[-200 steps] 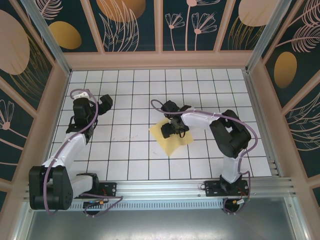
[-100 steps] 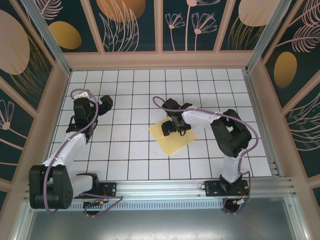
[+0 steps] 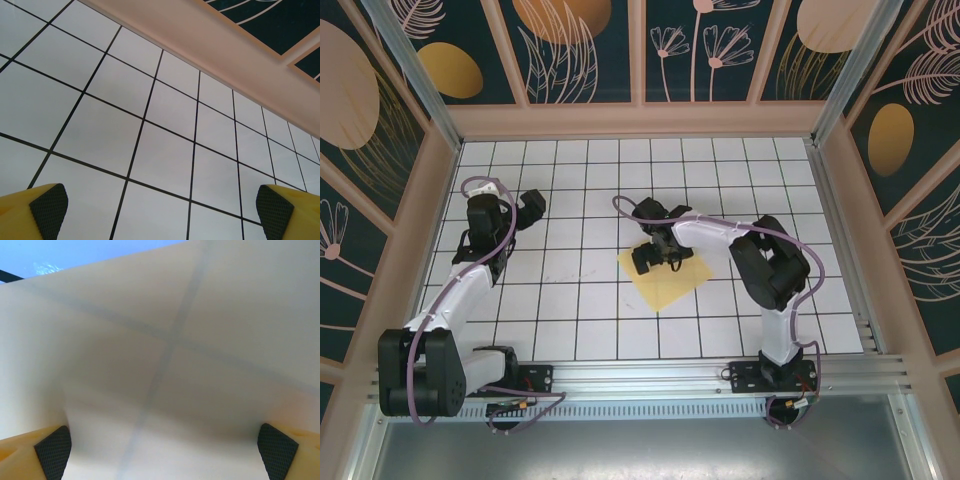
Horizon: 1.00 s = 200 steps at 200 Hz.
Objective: Fold a paper plane with a square sheet of paper (pick it up from the middle)
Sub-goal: Fold the square sheet of paper in half at the center of the table.
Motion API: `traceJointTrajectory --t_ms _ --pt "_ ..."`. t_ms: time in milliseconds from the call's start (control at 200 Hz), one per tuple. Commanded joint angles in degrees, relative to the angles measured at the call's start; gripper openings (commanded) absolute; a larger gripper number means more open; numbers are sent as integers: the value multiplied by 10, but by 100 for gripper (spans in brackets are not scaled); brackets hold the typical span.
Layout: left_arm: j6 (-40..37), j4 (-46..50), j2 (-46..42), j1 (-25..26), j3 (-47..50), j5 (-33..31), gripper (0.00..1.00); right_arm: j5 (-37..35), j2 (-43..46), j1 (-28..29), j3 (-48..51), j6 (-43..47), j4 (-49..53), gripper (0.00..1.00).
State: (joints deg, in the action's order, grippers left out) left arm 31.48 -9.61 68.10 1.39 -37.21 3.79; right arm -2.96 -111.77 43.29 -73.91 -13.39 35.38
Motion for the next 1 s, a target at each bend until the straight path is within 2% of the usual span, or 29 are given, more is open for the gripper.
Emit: traceJointTrajectory --t_ms 0,125,360,435,500,580,751,886,996 --pt "-13 6 4 -3 -16 -10 99 17 -23 -3 13 19 19 97" --pt "-13 8 6 -3 -17 -9 99 33 -38 -11 39 22 9 91" --pt "-13 9 9 -3 -18 -9 98 7 -40 -17 47 10 3 77" --pt "-13 10 10 -3 -20 -8 98 8 -27 -16 38 3 -2 69" --pt "-12 10 12 -3 -19 -4 99 19 -13 -16 30 -6 -11 57" --pt "-11 13 15 -3 -22 5 99 82 17 -17 19 -27 -39 43" --pt "-6 37 29 -3 -36 29 99 213 71 -23 20 -103 -142 27" --pt "9 43 32 -3 -36 57 97 277 88 -37 39 -167 -234 22" --pt "30 23 33 -3 -23 109 94 309 90 -54 59 -208 -296 21"
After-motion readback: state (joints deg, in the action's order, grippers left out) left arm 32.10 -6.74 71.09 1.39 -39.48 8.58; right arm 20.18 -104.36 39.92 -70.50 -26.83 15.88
